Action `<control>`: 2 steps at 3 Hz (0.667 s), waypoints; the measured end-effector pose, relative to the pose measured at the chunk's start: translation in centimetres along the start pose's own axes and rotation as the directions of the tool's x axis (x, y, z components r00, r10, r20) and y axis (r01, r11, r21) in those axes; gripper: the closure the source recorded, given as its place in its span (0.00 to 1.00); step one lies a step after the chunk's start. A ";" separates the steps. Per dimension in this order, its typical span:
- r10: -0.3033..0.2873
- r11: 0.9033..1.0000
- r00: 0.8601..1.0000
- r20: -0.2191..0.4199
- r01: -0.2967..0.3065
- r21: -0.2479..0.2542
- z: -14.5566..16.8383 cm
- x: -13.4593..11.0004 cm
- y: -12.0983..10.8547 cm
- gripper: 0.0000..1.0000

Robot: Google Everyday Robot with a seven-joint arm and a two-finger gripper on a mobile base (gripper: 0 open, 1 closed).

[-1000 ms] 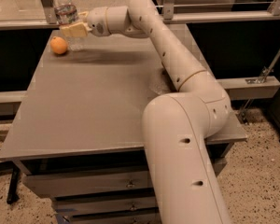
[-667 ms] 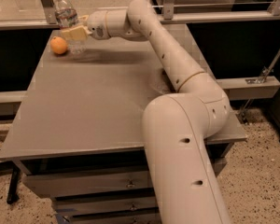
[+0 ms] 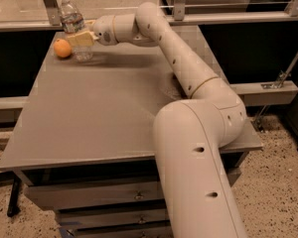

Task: Move water bottle near orange

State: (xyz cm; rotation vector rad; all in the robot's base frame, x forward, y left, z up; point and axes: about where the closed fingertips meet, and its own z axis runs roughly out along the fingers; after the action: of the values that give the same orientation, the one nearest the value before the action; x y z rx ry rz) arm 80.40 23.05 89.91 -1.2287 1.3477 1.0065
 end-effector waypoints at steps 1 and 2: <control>-0.004 1.000 1.000 -0.016 0.004 0.009 -0.5 0.4 -0.1 0.59; -0.007 1.000 1.000 -0.027 0.007 0.012 -0.8 0.5 0.0 0.34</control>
Offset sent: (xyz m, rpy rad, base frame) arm -0.0006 -0.0214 -0.0035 -0.0403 -0.0108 -0.0279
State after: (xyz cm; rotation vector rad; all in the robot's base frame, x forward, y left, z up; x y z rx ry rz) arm 80.35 22.18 89.49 -1.2409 1.3680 0.9785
